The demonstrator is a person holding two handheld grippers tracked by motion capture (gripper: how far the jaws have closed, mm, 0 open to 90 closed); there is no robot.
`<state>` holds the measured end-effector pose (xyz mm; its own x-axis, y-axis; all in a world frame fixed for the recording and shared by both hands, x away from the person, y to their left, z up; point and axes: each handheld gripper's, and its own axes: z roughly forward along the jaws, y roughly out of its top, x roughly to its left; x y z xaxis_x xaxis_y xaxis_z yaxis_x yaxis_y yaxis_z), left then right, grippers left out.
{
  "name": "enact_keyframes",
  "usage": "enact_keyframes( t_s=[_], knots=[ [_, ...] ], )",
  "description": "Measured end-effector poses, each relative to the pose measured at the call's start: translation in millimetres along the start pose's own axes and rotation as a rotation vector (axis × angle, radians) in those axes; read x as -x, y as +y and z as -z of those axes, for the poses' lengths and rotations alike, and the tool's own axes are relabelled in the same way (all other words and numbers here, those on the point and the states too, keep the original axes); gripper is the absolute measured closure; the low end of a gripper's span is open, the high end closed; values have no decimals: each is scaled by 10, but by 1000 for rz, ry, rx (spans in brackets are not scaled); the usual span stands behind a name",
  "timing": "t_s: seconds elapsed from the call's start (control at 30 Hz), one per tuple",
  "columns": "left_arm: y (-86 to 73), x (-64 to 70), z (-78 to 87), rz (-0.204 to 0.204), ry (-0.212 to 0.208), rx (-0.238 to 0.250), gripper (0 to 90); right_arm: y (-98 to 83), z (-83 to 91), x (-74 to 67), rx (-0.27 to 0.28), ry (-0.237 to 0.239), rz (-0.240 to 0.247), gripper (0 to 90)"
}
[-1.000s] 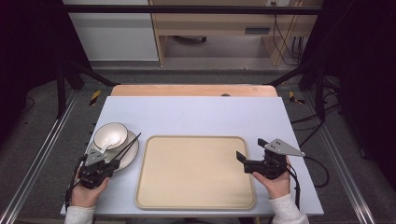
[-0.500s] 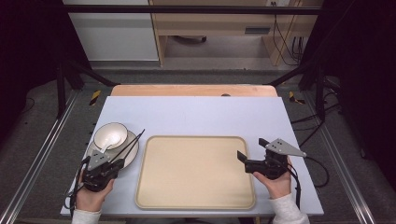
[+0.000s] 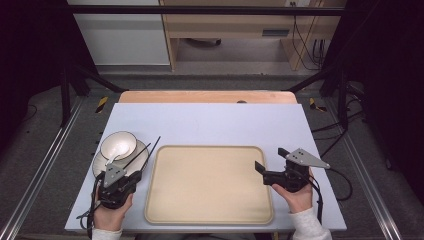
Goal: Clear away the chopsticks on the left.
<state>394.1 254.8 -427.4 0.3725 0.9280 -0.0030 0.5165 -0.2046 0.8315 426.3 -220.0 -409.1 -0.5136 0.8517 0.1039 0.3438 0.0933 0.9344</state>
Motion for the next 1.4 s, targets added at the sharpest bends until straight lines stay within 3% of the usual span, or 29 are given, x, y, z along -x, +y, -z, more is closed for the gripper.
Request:
enact_keyframes(
  t_s=[0.2,0.43,0.6,0.93,1.0,1.17,1.4],
  knots=[
    [60,109,-11,39,10,27,855,5,6,0,8,0,1,42],
    [156,261,-58,60,7,45,855,0,-11,-12,4,2,6,41],
    [198,374,-94,78,27,52,855,4,-11,-16,5,6,7,41],
    [216,473,-140,133,22,77,855,11,4,-7,6,11,-3,41],
    [195,511,-156,128,25,81,855,11,5,-8,7,11,-3,41],
    [50,543,-181,186,23,95,855,12,6,-5,10,13,-1,42],
    [-134,554,-215,233,44,96,855,1,-12,-17,0,16,-1,42]
  ],
)
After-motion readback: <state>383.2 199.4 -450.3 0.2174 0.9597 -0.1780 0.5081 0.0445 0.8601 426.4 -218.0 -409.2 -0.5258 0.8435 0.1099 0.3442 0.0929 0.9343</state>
